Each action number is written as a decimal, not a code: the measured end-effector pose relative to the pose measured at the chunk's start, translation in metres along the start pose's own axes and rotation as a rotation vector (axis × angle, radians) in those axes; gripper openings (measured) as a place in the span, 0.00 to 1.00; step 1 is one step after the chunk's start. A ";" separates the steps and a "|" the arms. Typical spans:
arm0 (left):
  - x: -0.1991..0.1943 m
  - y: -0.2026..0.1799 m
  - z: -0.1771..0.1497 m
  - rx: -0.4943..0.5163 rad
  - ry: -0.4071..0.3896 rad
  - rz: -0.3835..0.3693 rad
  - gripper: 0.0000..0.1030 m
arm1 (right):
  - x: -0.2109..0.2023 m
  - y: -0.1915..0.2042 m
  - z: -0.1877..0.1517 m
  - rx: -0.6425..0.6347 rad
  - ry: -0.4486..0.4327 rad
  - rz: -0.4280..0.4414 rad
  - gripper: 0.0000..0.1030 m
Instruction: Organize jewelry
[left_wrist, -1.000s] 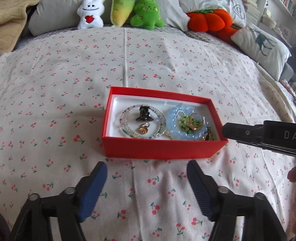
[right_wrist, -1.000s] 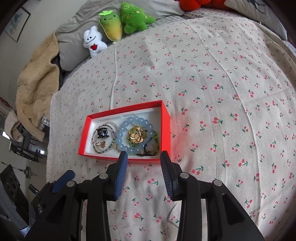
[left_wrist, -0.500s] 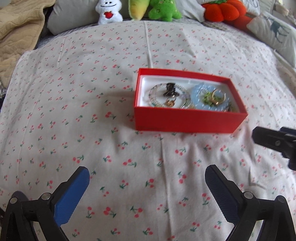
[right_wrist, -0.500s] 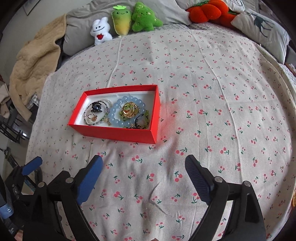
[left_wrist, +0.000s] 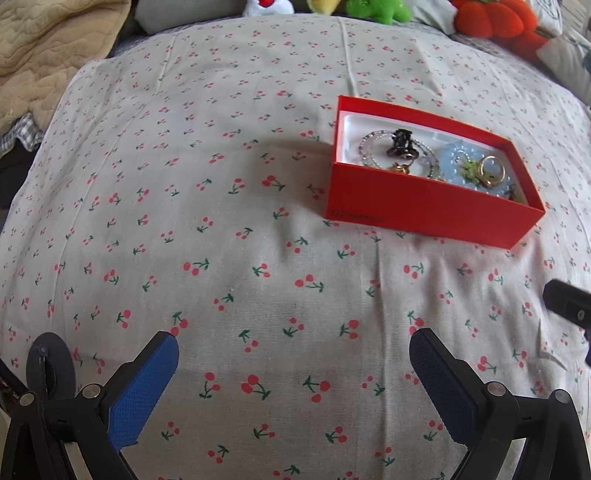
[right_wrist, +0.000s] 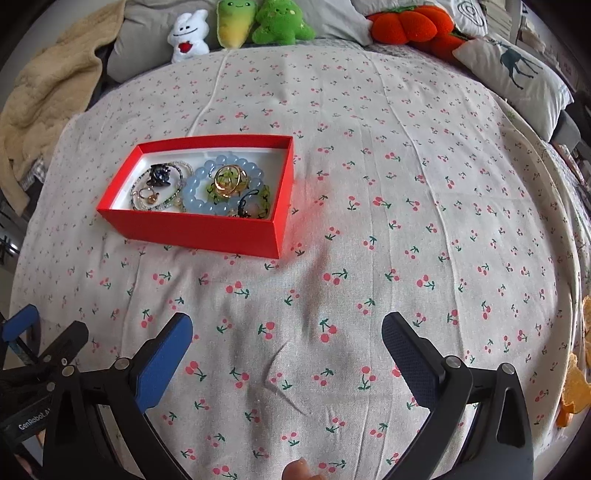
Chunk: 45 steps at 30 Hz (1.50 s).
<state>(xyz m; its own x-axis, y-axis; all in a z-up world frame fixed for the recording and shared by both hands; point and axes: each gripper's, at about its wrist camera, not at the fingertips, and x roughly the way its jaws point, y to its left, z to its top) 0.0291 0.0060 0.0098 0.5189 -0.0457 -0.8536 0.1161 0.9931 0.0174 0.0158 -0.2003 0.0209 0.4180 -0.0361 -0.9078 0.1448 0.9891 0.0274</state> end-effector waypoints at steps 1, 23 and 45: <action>0.000 0.001 0.000 -0.003 0.000 -0.002 1.00 | 0.001 0.001 0.000 -0.002 0.005 0.001 1.00; 0.005 0.000 0.000 -0.003 0.023 -0.005 1.00 | 0.012 0.004 -0.004 -0.006 0.037 -0.020 1.00; 0.008 -0.001 -0.001 -0.002 0.033 -0.002 1.00 | 0.011 0.008 -0.005 -0.028 0.032 -0.043 1.00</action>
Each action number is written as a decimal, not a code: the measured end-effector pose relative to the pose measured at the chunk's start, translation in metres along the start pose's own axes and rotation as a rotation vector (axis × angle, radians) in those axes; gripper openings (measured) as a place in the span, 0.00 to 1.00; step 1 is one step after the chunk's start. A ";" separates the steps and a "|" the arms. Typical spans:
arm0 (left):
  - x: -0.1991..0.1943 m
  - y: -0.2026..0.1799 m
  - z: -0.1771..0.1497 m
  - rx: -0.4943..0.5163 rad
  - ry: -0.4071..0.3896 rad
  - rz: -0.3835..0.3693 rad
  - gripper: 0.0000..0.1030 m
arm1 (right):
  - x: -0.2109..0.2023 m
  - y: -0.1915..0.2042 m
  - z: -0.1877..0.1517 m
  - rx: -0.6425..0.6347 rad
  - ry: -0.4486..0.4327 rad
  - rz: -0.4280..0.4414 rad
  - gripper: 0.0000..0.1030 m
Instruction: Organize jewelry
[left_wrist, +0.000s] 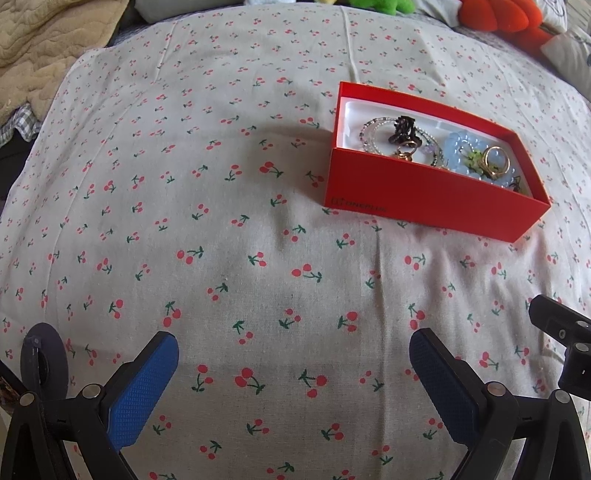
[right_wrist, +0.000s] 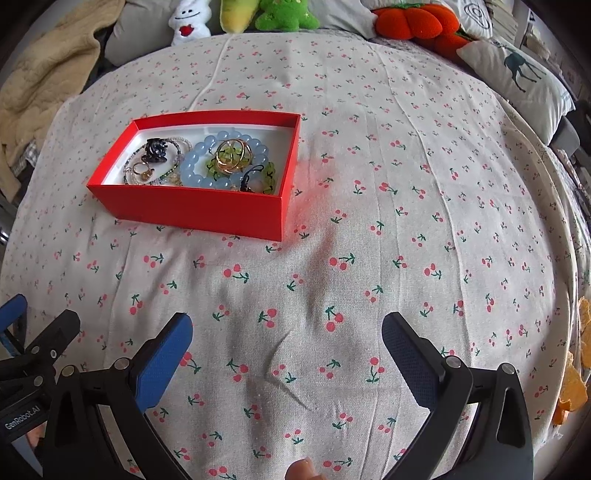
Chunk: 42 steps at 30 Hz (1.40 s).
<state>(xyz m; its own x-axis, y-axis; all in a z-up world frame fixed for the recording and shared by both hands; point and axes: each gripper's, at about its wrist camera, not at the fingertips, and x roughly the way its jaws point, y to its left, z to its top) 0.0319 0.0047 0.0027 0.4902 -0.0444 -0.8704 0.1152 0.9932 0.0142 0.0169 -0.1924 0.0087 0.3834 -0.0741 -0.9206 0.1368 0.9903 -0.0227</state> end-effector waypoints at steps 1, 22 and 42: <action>0.000 0.000 0.000 0.001 0.001 0.001 1.00 | 0.000 0.000 0.000 0.000 0.000 0.001 1.00; 0.000 0.001 0.000 0.001 0.005 0.012 1.00 | 0.002 0.004 -0.001 -0.009 -0.003 -0.021 1.00; 0.002 -0.003 0.001 0.001 0.010 0.027 0.99 | -0.001 0.009 -0.004 -0.028 -0.022 -0.039 1.00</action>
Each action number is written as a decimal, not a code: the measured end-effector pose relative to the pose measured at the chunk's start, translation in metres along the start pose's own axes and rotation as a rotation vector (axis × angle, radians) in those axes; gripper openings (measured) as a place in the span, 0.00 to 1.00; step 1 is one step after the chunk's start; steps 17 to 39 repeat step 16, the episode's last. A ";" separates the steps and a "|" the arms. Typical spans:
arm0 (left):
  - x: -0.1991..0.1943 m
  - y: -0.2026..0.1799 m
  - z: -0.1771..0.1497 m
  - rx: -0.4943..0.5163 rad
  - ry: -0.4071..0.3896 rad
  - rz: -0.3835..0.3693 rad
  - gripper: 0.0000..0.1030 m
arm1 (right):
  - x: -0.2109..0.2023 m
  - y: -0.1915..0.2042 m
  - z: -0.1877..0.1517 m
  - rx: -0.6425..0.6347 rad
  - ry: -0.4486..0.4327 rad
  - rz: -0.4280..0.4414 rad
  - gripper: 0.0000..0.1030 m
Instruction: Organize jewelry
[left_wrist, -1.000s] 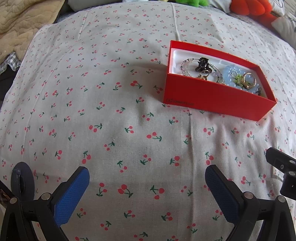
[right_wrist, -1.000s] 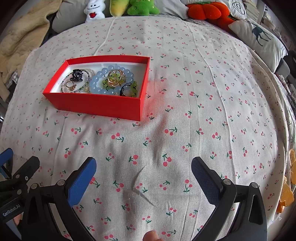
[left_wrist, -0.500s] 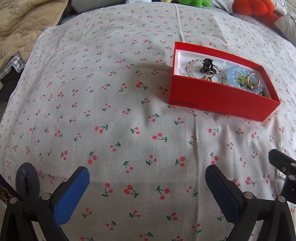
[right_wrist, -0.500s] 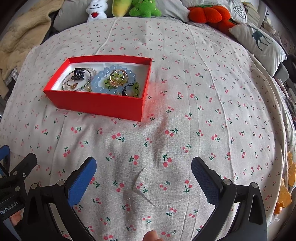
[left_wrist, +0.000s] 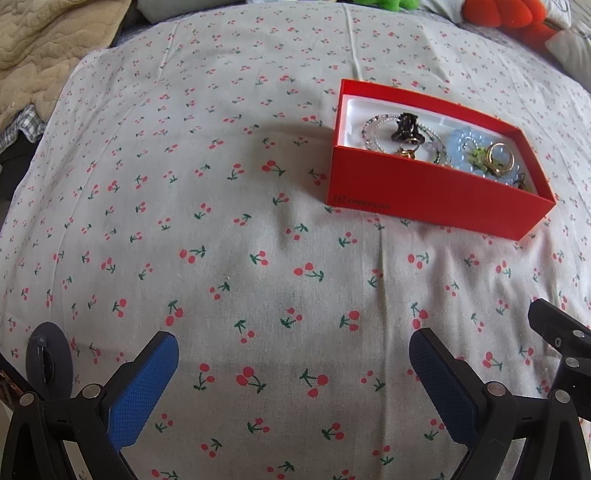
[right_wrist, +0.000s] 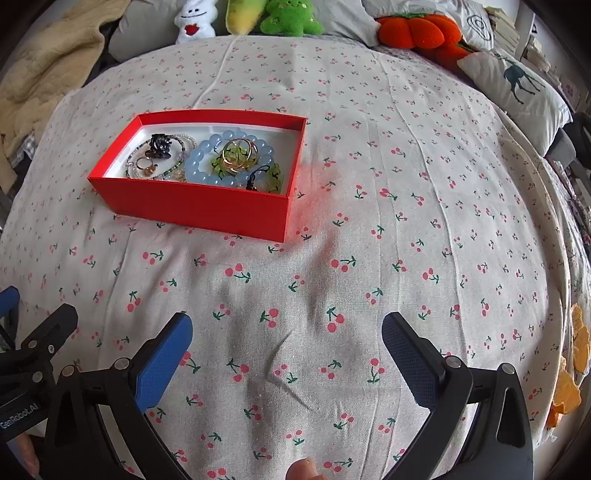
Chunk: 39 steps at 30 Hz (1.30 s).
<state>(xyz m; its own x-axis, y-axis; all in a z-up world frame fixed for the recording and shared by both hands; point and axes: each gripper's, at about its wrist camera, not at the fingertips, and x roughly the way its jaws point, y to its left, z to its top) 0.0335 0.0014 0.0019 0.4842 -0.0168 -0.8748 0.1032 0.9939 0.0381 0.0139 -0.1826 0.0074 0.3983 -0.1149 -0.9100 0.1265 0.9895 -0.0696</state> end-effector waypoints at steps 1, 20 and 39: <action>0.001 0.000 0.000 -0.001 0.001 0.002 0.99 | 0.000 0.000 0.000 -0.001 0.001 0.000 1.00; 0.022 0.002 -0.003 -0.032 -0.011 0.000 0.99 | 0.015 0.002 -0.003 0.034 -0.002 -0.014 1.00; 0.022 0.002 -0.003 -0.032 -0.011 0.000 0.99 | 0.015 0.002 -0.003 0.034 -0.002 -0.014 1.00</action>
